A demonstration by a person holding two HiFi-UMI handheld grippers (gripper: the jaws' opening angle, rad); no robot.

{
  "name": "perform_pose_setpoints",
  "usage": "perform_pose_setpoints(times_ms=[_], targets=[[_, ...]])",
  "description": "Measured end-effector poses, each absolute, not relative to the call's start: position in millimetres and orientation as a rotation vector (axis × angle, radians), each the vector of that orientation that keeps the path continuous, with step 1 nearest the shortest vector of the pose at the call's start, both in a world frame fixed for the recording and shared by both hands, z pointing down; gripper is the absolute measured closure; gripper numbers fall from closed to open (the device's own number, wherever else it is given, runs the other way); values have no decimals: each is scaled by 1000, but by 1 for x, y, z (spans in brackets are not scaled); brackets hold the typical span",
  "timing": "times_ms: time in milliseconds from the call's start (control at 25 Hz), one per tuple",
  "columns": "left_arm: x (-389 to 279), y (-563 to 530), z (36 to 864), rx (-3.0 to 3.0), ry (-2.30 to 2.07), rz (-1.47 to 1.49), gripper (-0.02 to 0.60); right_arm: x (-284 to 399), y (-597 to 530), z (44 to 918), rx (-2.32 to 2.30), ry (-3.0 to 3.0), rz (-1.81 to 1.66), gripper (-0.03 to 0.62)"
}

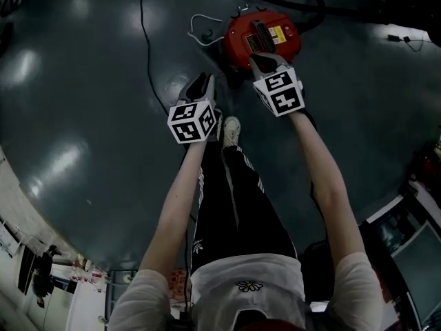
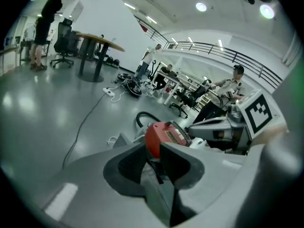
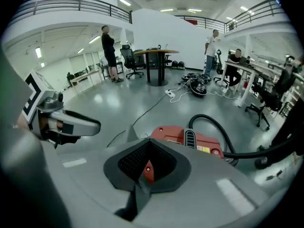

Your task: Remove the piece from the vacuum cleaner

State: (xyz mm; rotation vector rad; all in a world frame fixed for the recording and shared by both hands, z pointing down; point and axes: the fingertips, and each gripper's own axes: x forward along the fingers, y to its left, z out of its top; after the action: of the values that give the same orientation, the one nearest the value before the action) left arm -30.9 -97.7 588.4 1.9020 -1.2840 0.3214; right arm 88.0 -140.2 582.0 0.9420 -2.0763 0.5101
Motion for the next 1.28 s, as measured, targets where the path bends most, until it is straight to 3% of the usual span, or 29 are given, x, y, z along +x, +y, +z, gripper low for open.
perform_pose_setpoints(times_ms=[240,720,1280], targets=[[-18,-84,659,1770,-1167,387,455,83,-166,647,884,-1989,587,573],[-19,-117,702,1615,-1184,448,417,84,-166,677,931,-1829,690,574],[-12,-130,715,1581,-1145,428,434,87,-164,665,1025,-1912,689,575]])
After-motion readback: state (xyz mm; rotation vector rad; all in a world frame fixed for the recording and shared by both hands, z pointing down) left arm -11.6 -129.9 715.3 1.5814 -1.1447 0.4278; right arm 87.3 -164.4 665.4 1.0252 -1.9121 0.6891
